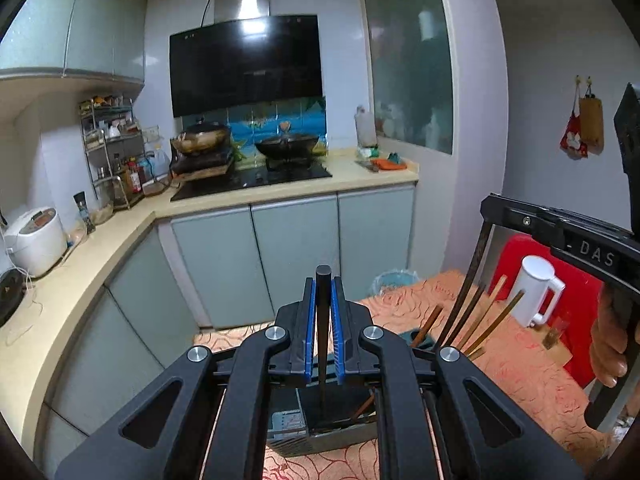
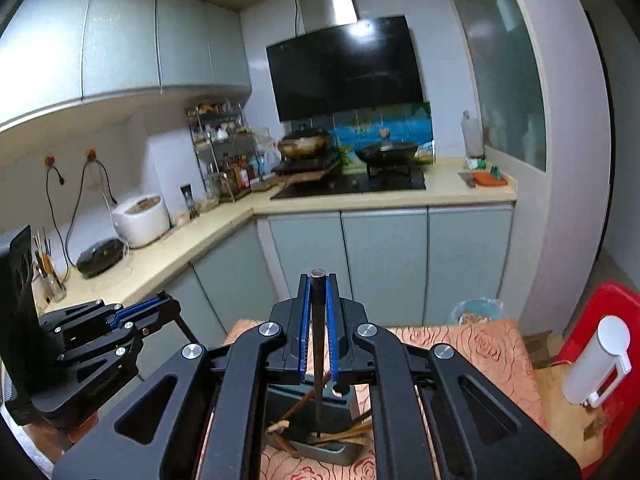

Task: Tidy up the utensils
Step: 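Open both tools over the black holder to drop the chopsticks in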

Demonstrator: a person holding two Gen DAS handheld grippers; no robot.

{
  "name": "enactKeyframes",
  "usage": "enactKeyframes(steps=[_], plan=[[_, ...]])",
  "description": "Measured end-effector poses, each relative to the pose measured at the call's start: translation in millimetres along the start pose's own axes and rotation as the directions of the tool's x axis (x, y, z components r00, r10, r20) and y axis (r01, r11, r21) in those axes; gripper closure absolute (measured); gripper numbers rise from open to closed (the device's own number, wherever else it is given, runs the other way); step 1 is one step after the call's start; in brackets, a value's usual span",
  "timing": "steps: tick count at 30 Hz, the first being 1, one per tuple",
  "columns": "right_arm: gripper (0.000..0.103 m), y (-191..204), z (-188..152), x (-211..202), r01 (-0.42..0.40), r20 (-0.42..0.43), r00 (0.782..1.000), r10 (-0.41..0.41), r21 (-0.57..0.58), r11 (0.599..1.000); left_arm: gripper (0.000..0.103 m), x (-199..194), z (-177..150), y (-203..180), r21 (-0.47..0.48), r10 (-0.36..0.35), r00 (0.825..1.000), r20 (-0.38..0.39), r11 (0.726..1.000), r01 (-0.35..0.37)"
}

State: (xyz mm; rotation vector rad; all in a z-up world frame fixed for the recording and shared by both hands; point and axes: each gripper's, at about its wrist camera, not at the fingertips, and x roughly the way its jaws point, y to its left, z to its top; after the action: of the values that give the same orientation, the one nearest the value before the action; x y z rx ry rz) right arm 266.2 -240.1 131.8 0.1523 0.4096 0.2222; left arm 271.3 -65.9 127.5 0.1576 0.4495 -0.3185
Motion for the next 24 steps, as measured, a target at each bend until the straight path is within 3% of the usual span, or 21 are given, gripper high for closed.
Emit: enactKeyframes(steps=[3,5,6,7,8,10,12,18,20,24], plan=[[0.095,1.2,-6.2,6.9,-0.002,-0.023,1.000,0.002,-0.005,1.000,0.094,7.4,-7.1,3.0,-0.004,0.003,1.000,-0.018,1.000,-0.003],[0.091,0.6,-8.1,9.2,-0.008,-0.029,1.000,0.008,-0.001,1.000,0.081,8.2,-8.3,7.4,-0.017,0.004,1.000,-0.017,1.000,-0.004],[0.090,0.6,-8.5,9.5,-0.013,-0.031,0.999,0.013,-0.001,1.000,0.067,6.7,-7.9,10.1,-0.027,0.007,1.000,-0.010,1.000,-0.007],[0.081,0.6,-7.9,9.7,-0.013,-0.032,0.999,0.013,-0.003,1.000,0.054,4.7,-7.5,11.8,-0.035,0.009,1.000,-0.003,0.999,-0.009],[0.065,0.4,-8.5,8.8,-0.012,-0.032,0.999,0.012,-0.002,1.000,0.050,1.9,-6.9,14.0,-0.045,0.011,1.000,0.008,0.999,-0.011],[0.044,-1.3,-9.4,5.7,-0.008,-0.027,1.000,0.009,0.020,1.000,0.036,-3.4,-5.9,16.5,-0.055,0.013,1.000,0.021,0.998,-0.012],[0.042,-2.1,-9.1,1.5,-0.013,-0.019,1.000,0.013,0.035,0.999,0.024,-10.9,-5.5,18.3,-0.063,0.031,0.999,0.040,0.998,-0.028],[0.032,-1.4,-6.9,-15.2,-0.009,0.004,1.000,0.009,0.026,1.000,0.010,-28.4,-8.4,24.1,-0.101,0.057,0.996,0.063,0.994,-0.050],[0.022,-2.0,-7.0,-22.8,-0.007,0.016,1.000,0.007,0.024,1.000,0.008,-35.9,-13.3,23.9,-0.099,0.073,0.995,0.071,0.993,-0.066],[0.012,-2.1,-11.5,-43.4,-0.008,0.049,0.999,0.007,0.028,1.000,0.007,-46.0,-24.3,25.2,-0.106,0.081,0.994,0.069,0.992,-0.073]])
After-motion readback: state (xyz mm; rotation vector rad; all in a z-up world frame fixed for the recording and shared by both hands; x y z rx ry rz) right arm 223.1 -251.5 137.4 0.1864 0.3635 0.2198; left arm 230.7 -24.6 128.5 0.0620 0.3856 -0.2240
